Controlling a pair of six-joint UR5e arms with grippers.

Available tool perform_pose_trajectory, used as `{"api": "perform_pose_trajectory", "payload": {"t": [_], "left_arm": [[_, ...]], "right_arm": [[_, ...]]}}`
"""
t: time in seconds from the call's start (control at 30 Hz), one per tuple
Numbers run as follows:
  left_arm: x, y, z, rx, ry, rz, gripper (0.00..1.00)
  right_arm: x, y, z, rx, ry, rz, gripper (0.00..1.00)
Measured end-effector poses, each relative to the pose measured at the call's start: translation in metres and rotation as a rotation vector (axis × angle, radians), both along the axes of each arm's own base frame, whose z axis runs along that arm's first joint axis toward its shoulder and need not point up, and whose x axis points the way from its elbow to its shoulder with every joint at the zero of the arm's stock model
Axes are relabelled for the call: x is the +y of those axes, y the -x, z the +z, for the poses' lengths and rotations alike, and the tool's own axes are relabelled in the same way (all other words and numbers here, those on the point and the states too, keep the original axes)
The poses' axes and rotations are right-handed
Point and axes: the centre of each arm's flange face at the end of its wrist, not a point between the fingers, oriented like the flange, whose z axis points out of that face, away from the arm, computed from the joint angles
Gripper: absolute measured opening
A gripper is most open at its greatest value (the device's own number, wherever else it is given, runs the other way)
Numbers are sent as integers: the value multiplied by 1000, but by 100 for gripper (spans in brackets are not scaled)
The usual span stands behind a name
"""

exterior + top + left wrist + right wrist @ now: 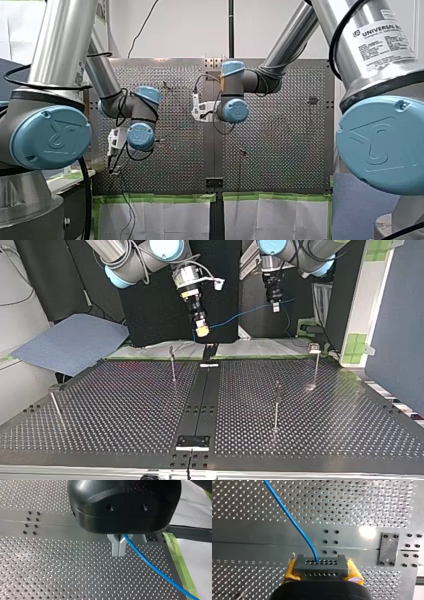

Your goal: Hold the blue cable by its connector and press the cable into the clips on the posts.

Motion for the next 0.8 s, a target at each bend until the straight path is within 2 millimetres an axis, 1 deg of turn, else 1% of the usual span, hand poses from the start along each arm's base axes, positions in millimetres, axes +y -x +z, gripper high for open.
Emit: {"api": "perform_pose_trajectory", "payload": {"t": [0.1,0.2,0.33,0.47,0.6,0.73,0.8], "left_arm": [[6,-4,7,2,8,2,0],[10,-13,19,-11,36,6,0],[16,-31,40,-38,54,7,0],[24,-41,57,-53,52,26,0],[23,-50,68,-58,70,19,0],[21,-60,91,-87,86,12,0],[20,-63,99,-96,96,19,0]], "right_arm": [[-1,-1,3,-4,1,2,0],[-1,-1,3,-5,1,2,0],[-1,-1,4,-6,2,2,0],[-2,-2,5,-8,4,2,0],[-4,-4,9,-14,9,3,0],[-6,-7,14,-14,8,7,0],[-7,-10,18,-18,9,15,0]]}}
